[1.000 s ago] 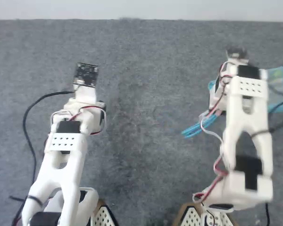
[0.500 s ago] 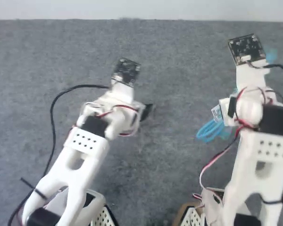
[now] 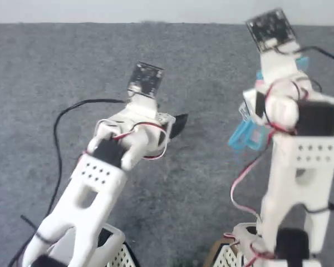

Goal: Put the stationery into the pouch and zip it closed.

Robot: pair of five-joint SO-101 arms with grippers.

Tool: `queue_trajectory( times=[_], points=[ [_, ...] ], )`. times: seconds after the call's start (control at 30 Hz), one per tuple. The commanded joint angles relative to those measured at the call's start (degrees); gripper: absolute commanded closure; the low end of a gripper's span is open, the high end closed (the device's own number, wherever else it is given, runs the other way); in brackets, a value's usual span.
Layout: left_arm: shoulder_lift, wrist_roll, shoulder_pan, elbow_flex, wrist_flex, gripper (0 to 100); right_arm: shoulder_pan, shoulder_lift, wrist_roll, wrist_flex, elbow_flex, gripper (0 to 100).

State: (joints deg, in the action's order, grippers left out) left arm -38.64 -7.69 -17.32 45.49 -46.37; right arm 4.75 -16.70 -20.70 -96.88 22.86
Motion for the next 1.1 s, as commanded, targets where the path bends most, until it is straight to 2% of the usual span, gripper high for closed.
queue_trajectory(
  times=[0.0, 0.17, 0.37, 0.47, 0.7, 0.83, 1.07],
  points=[
    [-10.81, -0.97, 0.53, -3.21, -4.31, 72, 3.74, 3.65, 1.41, -3.30, 14.33, 99.2],
    [-22.33, -0.70, 0.97, -1.80, -10.29, 71, 9.89, 8.92, 3.52, -5.93, 24.35, 99.2],
    [-25.58, 0.79, 8.53, 1.71, -9.23, 71, 15.43, 9.19, 1.67, -5.93, 25.23, 99.3],
    [-25.58, 0.79, 9.23, 2.33, -9.23, 71, 16.40, 9.27, 1.14, -5.93, 25.05, 99.3],
    [-25.49, 0.53, 4.75, 9.01, -0.18, 71, 19.03, 9.10, 1.32, -6.02, 25.05, 99.3],
    [-22.59, 0.09, 2.29, 8.40, 1.93, 71, 22.73, 9.10, 1.49, -6.02, 25.05, 99.2],
    [-8.18, -1.05, 2.29, 4.35, 5.27, 71, 26.33, 6.46, 1.67, -6.11, 24.97, 99.2]
  ],
)
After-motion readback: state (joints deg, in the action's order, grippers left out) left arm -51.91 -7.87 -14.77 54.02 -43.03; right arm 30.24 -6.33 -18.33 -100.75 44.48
